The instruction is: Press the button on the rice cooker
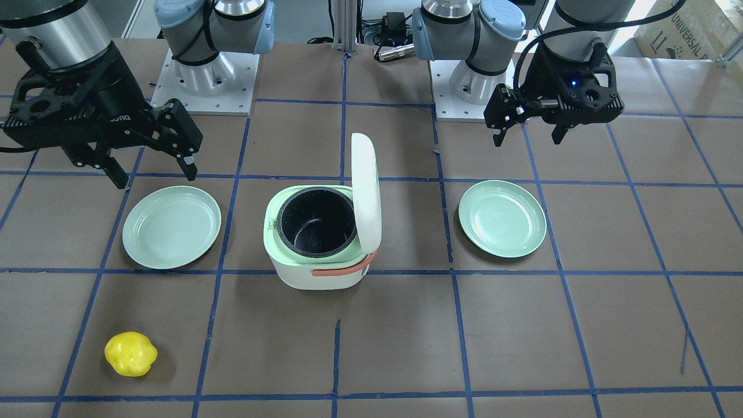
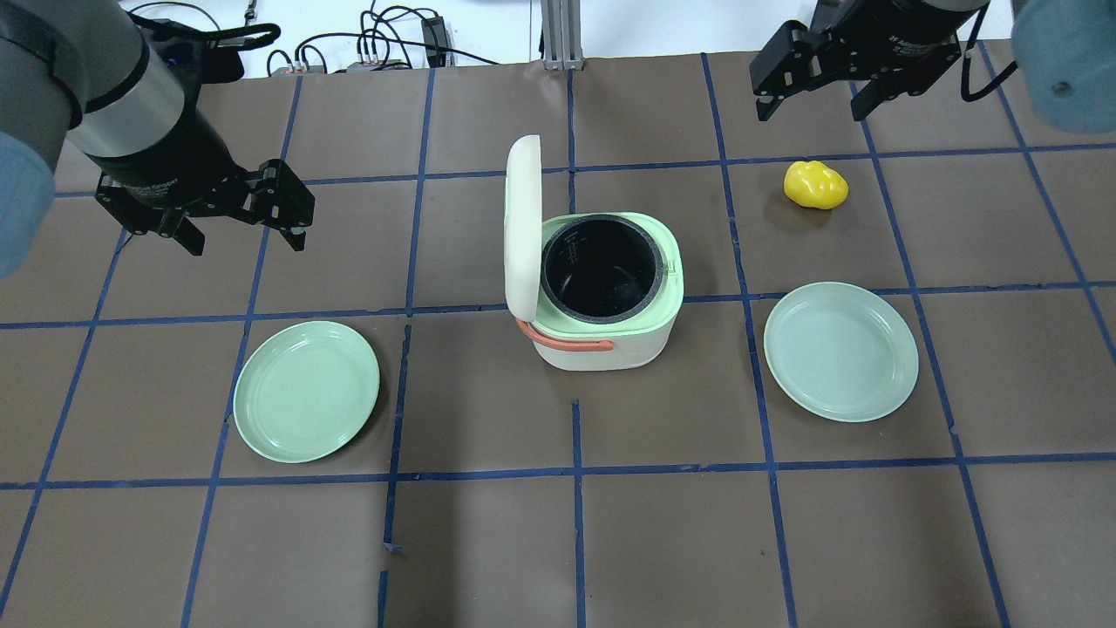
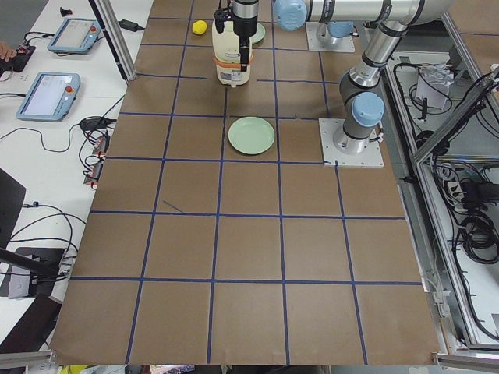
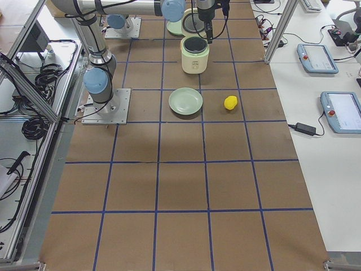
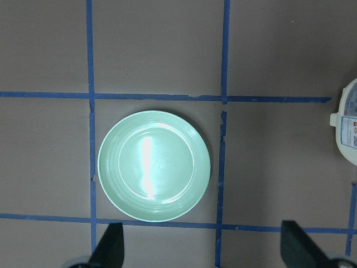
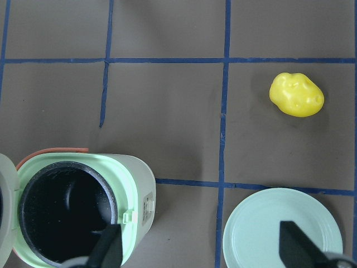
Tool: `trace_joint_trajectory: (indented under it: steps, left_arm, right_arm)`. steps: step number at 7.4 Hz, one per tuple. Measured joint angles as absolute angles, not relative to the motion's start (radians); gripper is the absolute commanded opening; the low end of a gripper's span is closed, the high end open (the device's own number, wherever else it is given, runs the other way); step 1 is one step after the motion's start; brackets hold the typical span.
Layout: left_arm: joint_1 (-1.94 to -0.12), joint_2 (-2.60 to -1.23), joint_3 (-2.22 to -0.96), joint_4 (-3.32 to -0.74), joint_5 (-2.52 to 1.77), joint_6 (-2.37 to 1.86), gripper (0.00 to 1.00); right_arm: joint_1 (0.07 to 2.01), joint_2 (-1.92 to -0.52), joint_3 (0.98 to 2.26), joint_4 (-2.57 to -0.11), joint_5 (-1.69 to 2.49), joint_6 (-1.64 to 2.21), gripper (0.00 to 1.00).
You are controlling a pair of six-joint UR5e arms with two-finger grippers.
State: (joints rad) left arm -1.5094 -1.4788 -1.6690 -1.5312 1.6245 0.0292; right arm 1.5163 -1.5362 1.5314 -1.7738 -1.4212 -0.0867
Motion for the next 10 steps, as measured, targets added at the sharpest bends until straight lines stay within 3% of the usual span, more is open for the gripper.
trace_joint_trajectory:
  steps: [5,10]
  left_arm:
    - [-1.509,-1.479,-1.669,-1.532,1.624,0.03,1.0]
    - [-1.509,-1.479,-1.669,-1.532,1.624,0.029,1.0]
  right_arm:
    - [1.515,-1.545,1.542,-1.585,-1.496,-0.09,1.0]
    - [1.514,-1.559,1.546,-1.554,-1.53,-0.099,1.0]
